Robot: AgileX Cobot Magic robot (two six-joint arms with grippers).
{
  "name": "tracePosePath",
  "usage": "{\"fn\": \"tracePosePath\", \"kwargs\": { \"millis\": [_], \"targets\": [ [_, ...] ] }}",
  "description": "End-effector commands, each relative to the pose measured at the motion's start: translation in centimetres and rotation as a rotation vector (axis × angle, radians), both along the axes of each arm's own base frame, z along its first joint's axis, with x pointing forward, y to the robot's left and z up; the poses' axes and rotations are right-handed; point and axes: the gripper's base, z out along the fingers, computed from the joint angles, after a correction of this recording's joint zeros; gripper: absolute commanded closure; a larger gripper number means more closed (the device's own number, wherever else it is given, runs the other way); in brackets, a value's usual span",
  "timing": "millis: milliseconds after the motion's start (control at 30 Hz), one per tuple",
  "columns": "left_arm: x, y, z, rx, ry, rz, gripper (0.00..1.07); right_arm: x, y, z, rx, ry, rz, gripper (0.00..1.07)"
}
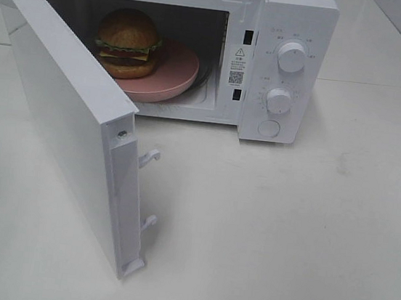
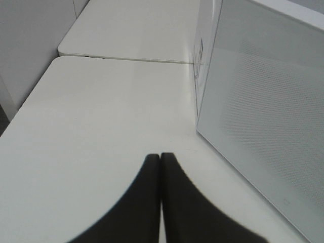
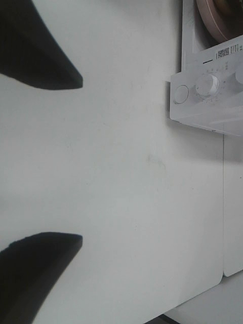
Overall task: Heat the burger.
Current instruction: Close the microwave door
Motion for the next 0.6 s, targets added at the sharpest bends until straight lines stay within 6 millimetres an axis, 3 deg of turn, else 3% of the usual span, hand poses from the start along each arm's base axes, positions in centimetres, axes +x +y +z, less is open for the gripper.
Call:
{"fn": "tracePosePath", "kwargs": {
  "millis": [33, 267, 433, 600],
  "targets": [
    [1.2, 0.4, -0.8, -0.002, -0.087, 0.044, 1.07, -0.4, 0.0, 0.0, -0.003, -0.038, 0.000, 0.32],
    [2.9, 0.9, -0.8, 0.028, -0.150, 0.070, 1.07, -0.4, 0.0, 0.0, -0.003, -0.038, 0.000, 0.32],
    [4.6, 0.8, -2.1, 0.042, -0.108, 0.043, 1.07, -0.4, 0.0, 0.0, -0.003, -0.038, 0.000, 0.32],
    [6.5, -1.1, -3.3, 0.052, -0.116, -0.119, 1.07, -0.4, 0.0, 0.0, -0.003, -0.038, 0.000, 0.32]
  ]
}}
